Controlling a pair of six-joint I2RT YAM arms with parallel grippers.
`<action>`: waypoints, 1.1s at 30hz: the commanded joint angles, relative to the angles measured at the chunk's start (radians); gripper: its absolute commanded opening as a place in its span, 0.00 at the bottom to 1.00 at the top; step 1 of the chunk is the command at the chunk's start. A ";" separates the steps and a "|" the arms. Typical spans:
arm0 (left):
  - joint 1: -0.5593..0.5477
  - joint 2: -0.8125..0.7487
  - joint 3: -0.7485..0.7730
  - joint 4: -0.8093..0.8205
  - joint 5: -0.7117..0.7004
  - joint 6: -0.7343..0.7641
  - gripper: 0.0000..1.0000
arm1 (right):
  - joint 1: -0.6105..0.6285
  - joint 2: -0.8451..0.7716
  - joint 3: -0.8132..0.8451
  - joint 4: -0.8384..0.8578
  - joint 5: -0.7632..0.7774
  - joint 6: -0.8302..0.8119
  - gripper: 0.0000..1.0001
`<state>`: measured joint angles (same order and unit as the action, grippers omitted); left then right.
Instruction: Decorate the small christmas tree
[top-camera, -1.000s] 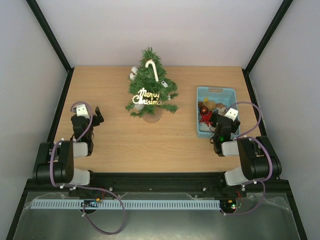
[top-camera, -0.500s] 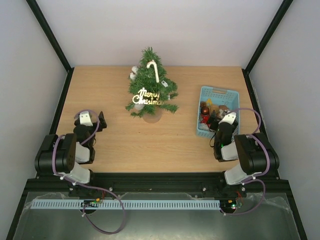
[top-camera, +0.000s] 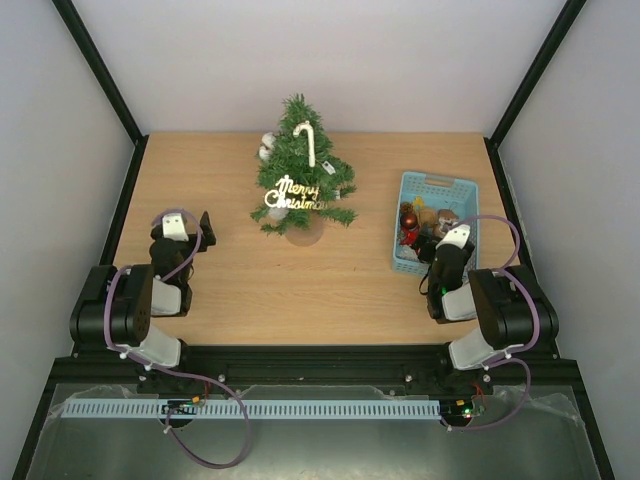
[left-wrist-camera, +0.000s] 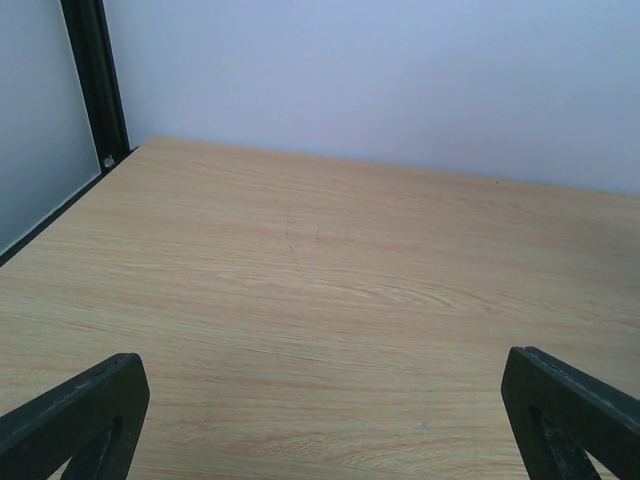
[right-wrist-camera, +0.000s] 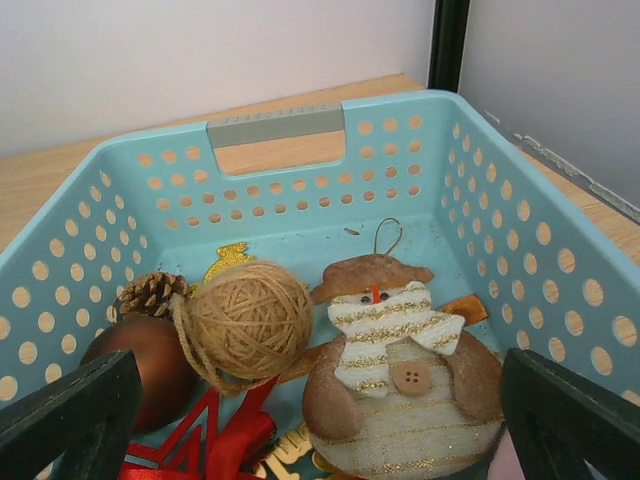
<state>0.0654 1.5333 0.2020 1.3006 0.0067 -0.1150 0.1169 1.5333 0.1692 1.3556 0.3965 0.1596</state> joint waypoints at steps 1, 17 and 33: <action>-0.004 -0.002 0.011 0.026 -0.007 0.018 0.99 | -0.003 -0.018 -0.008 0.046 0.043 -0.002 0.99; -0.007 -0.002 0.015 0.019 -0.011 0.018 1.00 | 0.009 -0.558 0.358 -1.166 0.072 0.397 0.99; -0.007 -0.002 0.014 0.019 -0.011 0.019 0.99 | 0.220 -0.683 0.535 -2.022 -0.201 0.757 0.99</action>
<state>0.0608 1.5333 0.2024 1.2888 -0.0044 -0.1120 0.3176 0.8574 0.7429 -0.5098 0.2455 0.7708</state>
